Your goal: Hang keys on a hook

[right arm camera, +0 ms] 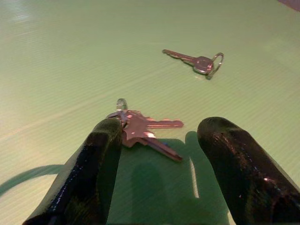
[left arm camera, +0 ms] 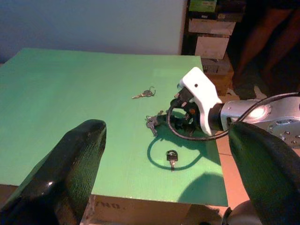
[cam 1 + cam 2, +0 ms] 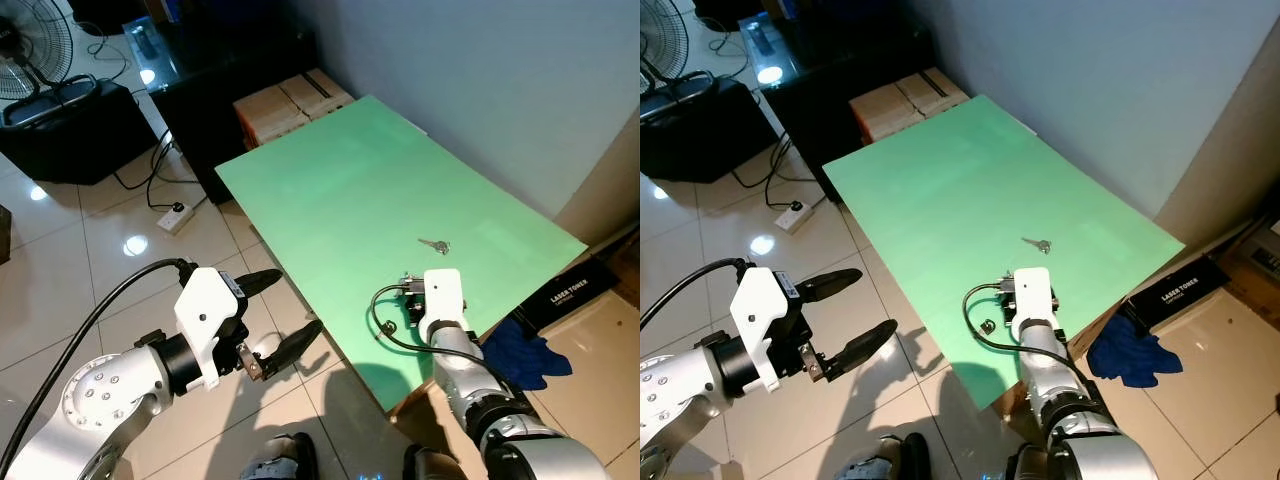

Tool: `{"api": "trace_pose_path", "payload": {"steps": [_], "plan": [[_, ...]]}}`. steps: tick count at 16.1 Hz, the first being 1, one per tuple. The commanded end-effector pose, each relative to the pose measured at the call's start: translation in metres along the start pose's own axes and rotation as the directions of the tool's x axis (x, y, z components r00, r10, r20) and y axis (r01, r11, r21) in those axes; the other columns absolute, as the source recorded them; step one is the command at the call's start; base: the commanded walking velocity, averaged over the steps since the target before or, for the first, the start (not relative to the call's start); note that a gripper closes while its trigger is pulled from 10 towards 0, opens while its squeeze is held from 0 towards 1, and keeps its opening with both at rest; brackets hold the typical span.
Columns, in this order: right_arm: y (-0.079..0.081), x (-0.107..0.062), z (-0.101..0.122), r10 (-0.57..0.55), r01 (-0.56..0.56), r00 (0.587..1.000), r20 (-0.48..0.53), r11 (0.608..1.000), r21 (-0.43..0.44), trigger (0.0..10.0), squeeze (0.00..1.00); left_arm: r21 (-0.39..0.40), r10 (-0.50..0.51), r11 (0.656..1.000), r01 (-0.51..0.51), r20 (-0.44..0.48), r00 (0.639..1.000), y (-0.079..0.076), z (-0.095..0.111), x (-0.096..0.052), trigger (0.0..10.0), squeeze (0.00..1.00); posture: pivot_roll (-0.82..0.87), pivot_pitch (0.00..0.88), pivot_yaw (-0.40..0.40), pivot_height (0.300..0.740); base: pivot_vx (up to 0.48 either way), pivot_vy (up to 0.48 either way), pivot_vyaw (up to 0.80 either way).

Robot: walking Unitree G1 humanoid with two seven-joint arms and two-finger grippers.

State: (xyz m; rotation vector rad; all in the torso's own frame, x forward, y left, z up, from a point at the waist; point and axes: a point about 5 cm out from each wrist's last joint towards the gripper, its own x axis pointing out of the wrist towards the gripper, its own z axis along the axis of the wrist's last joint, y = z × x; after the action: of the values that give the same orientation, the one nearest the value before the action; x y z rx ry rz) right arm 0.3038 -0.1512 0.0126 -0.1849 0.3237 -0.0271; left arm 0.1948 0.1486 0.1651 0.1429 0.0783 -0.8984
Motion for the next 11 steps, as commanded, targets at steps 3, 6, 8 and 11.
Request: {"api": "trace_pose_path", "payload": {"steps": [3, 6, 8, 11], "plan": [[0.0, 0.003, 0.008, 0.011, -0.011, 1.0, 0.026, 1.0, 0.002, 10.0, 0.0, 0.006, 0.0, 1.0, 0.0, -0.021, 1.0, -0.001, 0.003, -0.009, 10.0, 0.0, 0.23, 0.202, 0.158, 0.74, 0.0, 0.0, 0.0], [0.001, 0.005, 0.013, 0.048, -0.047, 0.997, 0.053, 0.999, -0.023, 10.0, 0.0, 0.003, -0.002, 1.0, 0.003, -0.026, 1.0, -0.003, 0.004, -0.011, 10.0, 0.0, 0.24, 0.206, 0.155, 0.74, 0.0, 0.0, 0.0], [0.007, 0.005, 0.016, 0.087, -0.085, 0.994, 0.063, 0.996, -0.026, 10.0, 0.0, 0.001, 0.0, 1.0, 0.0, -0.033, 0.999, -0.005, 0.004, -0.013, 10.0, 0.0, 0.24, 0.208, 0.155, 0.74, 0.0, 0.0, 0.0], [0.01, 0.006, 0.017, 0.109, -0.108, 0.992, 0.056, 0.994, -0.027, 10.0, 0.0, 0.0, 0.003, 1.0, -0.003, -0.041, 0.999, -0.005, 0.005, -0.018, 10.0, 0.0, 0.25, 0.21, 0.156, 0.74, 0.0, 0.0, 0.0]]}}
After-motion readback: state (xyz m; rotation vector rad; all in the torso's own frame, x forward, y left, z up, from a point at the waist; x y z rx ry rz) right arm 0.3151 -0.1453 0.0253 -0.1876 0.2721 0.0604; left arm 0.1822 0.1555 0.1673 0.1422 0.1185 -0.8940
